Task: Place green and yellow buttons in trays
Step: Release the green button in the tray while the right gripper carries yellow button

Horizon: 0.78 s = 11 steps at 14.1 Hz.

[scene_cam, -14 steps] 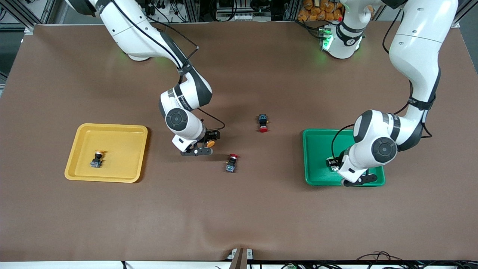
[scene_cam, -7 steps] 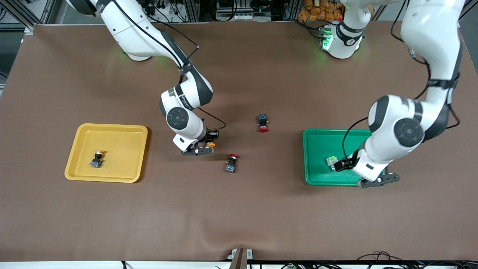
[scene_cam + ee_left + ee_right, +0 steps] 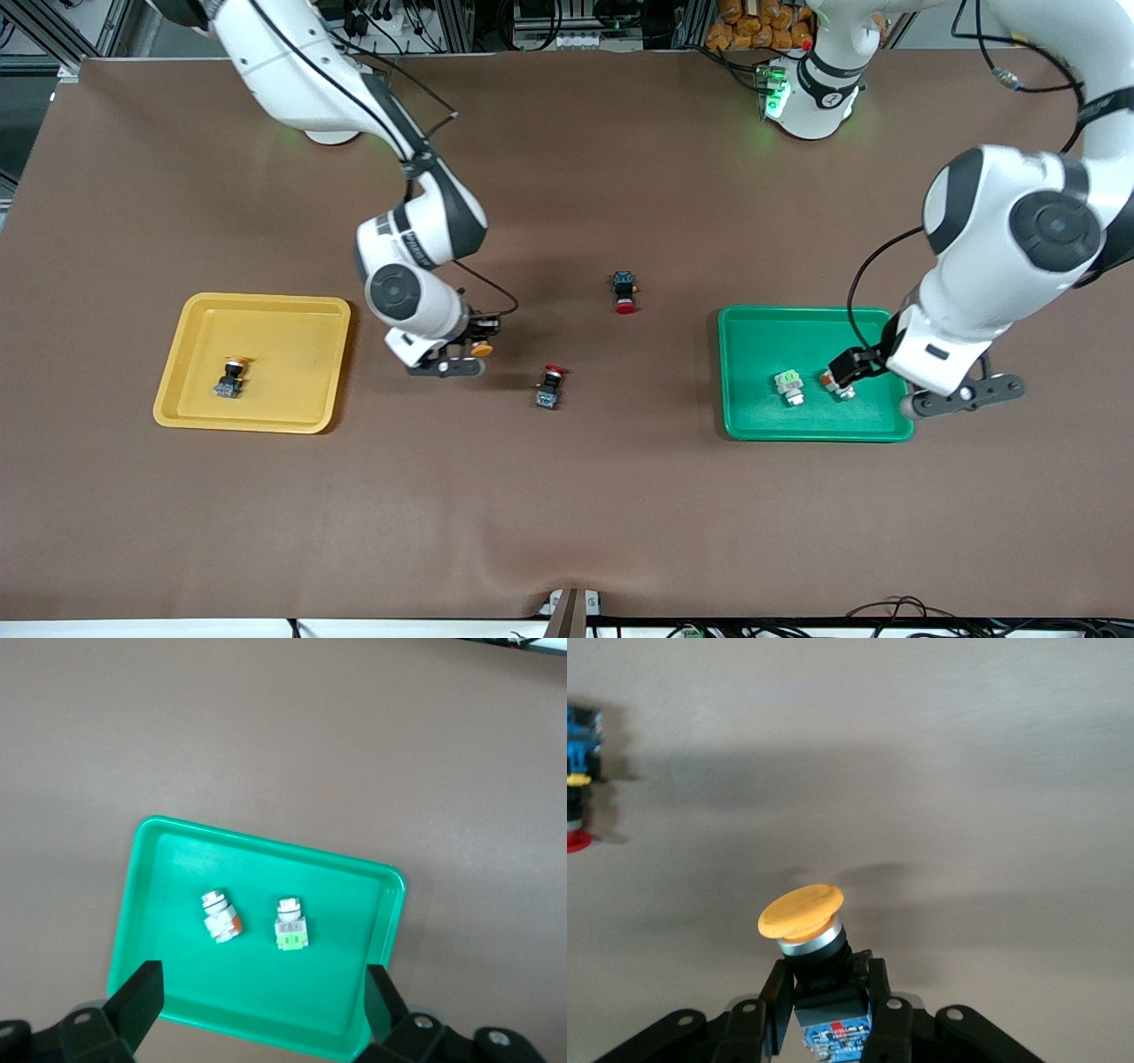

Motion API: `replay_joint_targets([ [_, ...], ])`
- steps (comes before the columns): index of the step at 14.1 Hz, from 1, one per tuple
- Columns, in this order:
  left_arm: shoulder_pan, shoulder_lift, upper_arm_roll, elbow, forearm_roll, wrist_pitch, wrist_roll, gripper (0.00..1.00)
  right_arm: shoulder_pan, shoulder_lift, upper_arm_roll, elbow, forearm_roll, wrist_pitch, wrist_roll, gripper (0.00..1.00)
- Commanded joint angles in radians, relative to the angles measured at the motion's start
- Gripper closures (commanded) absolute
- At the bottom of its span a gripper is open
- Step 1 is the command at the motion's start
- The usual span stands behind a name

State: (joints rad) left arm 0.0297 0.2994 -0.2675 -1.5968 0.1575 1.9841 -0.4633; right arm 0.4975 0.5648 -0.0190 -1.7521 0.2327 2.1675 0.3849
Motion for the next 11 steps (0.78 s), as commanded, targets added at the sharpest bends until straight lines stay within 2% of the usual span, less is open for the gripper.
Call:
replay_joint_targets([
  [1,0.012,-0.045,-0.015,0.009,0.014,-0.073,0.012,0.0,-0.08,-0.066,-0.022,-0.001,-0.003,-0.107,-0.021,1.0],
  [5,0.016,-0.085,-0.016,0.009,0.007,-0.105,0.067,0.0,-0.102,-0.088,-0.122,-0.007,-0.055,-0.17,-0.038,1.0],
  [7,0.018,-0.114,-0.015,0.029,-0.002,-0.139,0.107,0.0,-0.122,-0.086,-0.16,-0.021,-0.059,-0.176,-0.113,1.0],
  [11,0.018,-0.163,-0.006,0.032,-0.009,-0.215,0.147,0.0,-0.27,-0.074,-0.162,-0.024,-0.059,-0.167,-0.283,1.0],
])
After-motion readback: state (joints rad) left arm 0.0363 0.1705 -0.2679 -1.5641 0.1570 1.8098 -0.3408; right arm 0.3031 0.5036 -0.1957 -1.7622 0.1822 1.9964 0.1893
